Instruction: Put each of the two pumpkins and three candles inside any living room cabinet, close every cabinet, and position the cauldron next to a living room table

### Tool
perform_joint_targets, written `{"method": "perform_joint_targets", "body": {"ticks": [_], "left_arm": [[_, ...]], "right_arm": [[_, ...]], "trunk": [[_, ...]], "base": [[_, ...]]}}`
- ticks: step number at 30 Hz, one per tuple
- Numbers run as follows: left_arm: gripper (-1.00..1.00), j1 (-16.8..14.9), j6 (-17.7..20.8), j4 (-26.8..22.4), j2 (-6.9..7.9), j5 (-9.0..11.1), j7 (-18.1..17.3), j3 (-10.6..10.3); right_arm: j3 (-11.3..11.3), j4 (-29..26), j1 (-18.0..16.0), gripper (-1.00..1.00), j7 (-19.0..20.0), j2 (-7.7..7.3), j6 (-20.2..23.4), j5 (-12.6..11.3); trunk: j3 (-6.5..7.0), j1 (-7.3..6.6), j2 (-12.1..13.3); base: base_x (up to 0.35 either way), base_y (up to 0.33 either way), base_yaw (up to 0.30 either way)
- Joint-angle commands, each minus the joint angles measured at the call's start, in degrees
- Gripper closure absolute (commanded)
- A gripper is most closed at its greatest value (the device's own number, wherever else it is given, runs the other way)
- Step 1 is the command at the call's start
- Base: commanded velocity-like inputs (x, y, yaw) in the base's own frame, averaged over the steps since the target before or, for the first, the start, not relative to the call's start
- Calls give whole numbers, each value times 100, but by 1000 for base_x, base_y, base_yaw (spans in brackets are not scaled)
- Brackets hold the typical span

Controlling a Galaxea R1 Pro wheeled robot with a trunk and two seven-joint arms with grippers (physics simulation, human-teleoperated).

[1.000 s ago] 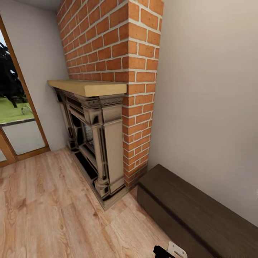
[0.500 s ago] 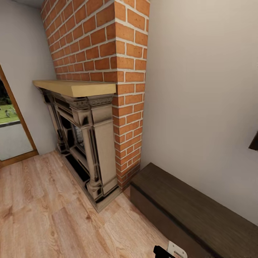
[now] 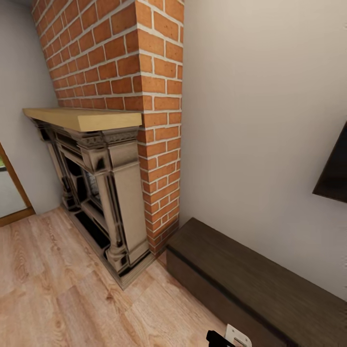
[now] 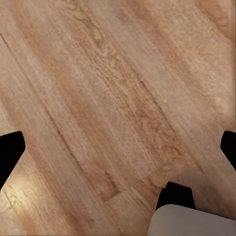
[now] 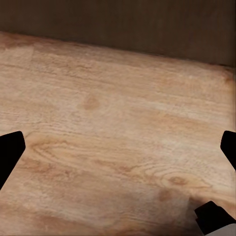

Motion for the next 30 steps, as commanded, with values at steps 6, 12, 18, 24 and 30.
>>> {"method": "perform_joint_targets", "body": {"ticks": [6,12,18,24,30], "left_arm": [[-100,0,-5,-8,1,29,27,-49],[-100,0,-5,-8,1,29,27,-49],[-100,0,-5,-8,1,29,27,-49],[-100,0,-5,-8,1,29,27,-49],[-100,4,6,-8,-2,41,29,-47]], "right_arm": [[46,1,-5,-100,-23,-1,-30,-61],[46,1,-5,-100,-23,-1,-30,-62],[46,1,-5,-100,-23,-1,-30,-58],[46,-1,-5,-100,-23,-1,-30,-56],[46,-1,-5,-100,-23,-1,-21,-47]], "trunk": [[-6,0,-3],[-6,0,-3],[-6,0,-3],[-6,0,-3],[-6,0,-3]], "base": [[0,0,-151],[0,0,-136],[0,0,-93],[0,0,-10],[0,0,0]]}}
